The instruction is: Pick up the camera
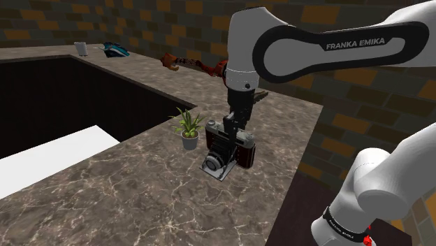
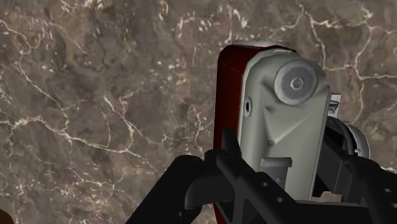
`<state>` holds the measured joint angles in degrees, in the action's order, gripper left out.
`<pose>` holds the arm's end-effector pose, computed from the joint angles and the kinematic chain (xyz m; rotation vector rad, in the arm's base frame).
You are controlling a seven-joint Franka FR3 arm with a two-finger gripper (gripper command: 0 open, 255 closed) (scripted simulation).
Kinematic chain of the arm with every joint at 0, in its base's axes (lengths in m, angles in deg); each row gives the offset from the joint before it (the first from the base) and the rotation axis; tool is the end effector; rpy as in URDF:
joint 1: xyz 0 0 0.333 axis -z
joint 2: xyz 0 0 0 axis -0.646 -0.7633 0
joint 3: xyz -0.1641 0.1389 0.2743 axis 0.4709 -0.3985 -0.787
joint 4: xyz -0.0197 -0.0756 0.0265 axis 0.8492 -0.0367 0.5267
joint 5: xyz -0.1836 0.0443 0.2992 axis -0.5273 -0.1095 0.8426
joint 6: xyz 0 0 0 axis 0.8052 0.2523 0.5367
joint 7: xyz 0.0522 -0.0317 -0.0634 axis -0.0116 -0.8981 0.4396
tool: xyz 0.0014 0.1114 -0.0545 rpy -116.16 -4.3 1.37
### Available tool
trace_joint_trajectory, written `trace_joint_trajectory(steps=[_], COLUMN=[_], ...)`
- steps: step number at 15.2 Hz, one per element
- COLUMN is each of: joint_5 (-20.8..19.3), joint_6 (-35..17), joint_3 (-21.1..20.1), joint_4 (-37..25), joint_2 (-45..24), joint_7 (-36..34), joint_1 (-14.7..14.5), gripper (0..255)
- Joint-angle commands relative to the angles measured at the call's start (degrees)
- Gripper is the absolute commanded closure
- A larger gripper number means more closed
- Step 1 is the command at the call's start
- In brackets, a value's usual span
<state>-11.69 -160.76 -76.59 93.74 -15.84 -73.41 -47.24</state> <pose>0.3380 0.1889 0.5643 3.0893 0.1958 -0.0638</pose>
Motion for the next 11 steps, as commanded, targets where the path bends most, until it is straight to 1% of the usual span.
trace_joint_trajectory(steps=[1,11], joint_5=[0.0,-0.5], joint_6=[1.2,8.8], joint_3=[0.1,0.5], joint_4=[-1.1,-9.5], joint_2=[0.1,-0.7], joint_7=[0.0,-0.1], joint_1=[0.0,0.3], gripper=[255,255])
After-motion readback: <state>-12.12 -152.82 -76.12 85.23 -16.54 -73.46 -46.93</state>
